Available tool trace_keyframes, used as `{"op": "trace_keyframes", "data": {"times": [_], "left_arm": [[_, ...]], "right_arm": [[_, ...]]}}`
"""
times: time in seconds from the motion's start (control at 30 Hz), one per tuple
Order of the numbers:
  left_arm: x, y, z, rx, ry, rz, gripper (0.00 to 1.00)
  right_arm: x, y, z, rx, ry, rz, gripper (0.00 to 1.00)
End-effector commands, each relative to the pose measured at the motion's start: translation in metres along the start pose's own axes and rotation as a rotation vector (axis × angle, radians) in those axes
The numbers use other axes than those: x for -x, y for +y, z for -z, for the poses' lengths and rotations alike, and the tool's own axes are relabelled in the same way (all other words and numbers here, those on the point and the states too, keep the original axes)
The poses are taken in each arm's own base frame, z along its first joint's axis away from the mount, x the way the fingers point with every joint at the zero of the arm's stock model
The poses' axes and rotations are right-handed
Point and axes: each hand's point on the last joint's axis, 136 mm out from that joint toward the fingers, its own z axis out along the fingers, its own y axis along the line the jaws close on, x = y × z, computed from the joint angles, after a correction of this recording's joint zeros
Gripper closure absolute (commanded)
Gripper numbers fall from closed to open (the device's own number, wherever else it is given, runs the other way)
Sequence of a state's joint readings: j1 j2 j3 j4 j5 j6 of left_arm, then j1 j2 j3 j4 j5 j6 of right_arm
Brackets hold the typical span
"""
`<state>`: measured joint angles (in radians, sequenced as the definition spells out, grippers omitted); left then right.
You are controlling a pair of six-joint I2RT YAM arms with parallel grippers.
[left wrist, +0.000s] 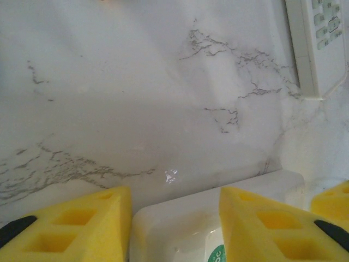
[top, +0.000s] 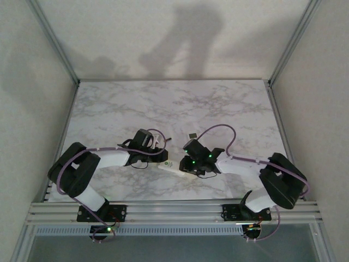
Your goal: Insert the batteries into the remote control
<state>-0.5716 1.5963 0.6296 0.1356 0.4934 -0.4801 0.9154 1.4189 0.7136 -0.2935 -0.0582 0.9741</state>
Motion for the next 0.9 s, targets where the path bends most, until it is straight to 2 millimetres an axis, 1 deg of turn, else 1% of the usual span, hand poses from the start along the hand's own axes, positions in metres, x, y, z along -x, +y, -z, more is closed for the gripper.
{"op": "trace_keyframes", "data": {"times": [0.0,0.07,0.1,0.13,0.2,0.27,0.3,0.37,0.47,0.5,0.57,0.63,0.77,0.87], "left_arm": [[-0.031,0.004,-0.012,0.049,0.098,0.009,0.48],[-0.020,0.004,-0.004,0.080,0.044,0.003,0.45],[-0.012,0.004,0.002,0.099,0.006,-0.002,0.40],[-0.005,0.004,0.008,0.114,-0.032,-0.006,0.35],[0.015,0.002,0.030,0.148,-0.153,-0.006,0.30],[0.030,0.004,0.055,0.178,-0.264,0.006,0.25],[0.038,0.003,0.070,0.186,-0.327,0.019,0.24],[0.048,0.005,0.095,0.184,-0.414,0.056,0.22],[0.052,0.010,0.125,0.147,-0.504,0.130,0.21],[0.052,0.011,0.131,0.129,-0.519,0.148,0.21],[0.048,0.014,0.140,0.090,-0.535,0.185,0.20],[0.044,0.016,0.143,0.070,-0.530,0.209,0.19],[0.035,0.017,0.143,0.038,-0.521,0.241,0.18],[0.031,0.017,0.143,0.011,-0.516,0.264,0.17]], "right_arm": [[0.019,-0.007,0.033,-0.073,-0.116,0.119,0.54],[0.027,0.001,0.049,-0.076,-0.145,0.234,0.45],[0.030,0.008,0.055,-0.074,-0.150,0.320,0.41],[0.033,0.014,0.058,-0.073,-0.147,0.405,0.38],[0.035,0.026,0.060,-0.085,-0.108,0.615,0.32],[0.034,0.034,0.055,-0.100,-0.053,0.803,0.30],[0.032,0.036,0.051,-0.111,-0.026,0.897,0.28],[0.028,0.040,0.041,-0.121,0.026,1.039,0.23],[0.024,0.046,0.025,-0.118,0.104,1.195,0.18],[0.022,0.047,0.019,-0.115,0.128,1.226,0.17],[0.017,0.048,0.008,-0.101,0.194,1.277,0.16],[0.013,0.049,-0.004,-0.090,0.249,1.302,0.16],[0.005,0.049,-0.027,-0.071,0.319,1.327,0.16],[-0.001,0.048,-0.039,-0.062,0.352,1.333,0.18]]}}
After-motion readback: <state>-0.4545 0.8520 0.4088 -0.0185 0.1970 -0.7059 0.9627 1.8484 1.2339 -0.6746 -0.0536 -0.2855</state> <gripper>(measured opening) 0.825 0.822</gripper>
